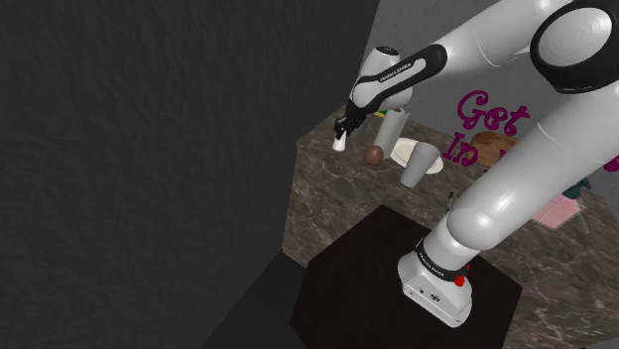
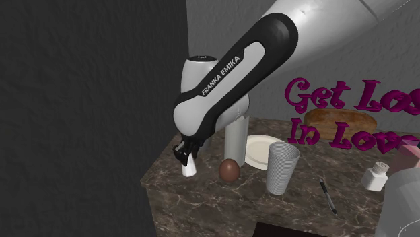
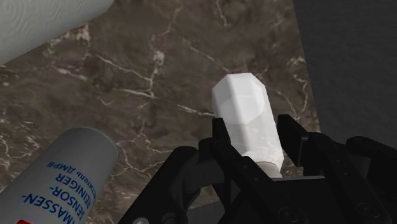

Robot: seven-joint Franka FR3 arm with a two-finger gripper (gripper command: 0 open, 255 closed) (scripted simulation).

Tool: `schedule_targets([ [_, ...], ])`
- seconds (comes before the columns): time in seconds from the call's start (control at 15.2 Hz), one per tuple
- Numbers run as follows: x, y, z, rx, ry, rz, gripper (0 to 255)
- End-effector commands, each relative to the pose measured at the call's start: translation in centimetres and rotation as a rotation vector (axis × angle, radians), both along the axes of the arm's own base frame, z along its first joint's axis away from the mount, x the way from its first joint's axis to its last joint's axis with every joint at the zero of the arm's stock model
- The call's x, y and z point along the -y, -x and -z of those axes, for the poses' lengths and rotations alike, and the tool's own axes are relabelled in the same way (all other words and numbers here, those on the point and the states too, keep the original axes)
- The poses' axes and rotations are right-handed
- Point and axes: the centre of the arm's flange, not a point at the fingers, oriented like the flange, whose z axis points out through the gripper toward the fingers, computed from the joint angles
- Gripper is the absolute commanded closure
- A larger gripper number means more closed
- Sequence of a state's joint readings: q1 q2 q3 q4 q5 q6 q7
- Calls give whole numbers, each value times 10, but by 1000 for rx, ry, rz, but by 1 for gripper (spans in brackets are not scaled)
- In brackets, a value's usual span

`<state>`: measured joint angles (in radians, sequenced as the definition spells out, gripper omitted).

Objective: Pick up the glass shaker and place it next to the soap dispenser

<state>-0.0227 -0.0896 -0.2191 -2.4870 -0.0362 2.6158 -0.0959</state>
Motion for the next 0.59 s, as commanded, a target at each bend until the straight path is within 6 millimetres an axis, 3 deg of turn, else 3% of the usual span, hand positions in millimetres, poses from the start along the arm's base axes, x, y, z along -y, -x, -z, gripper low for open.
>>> schedule_targets([
  [0.0,0,-1,-9,0,0,0,255],
  [0.53,0,-1,-51,0,0,0,255],
])
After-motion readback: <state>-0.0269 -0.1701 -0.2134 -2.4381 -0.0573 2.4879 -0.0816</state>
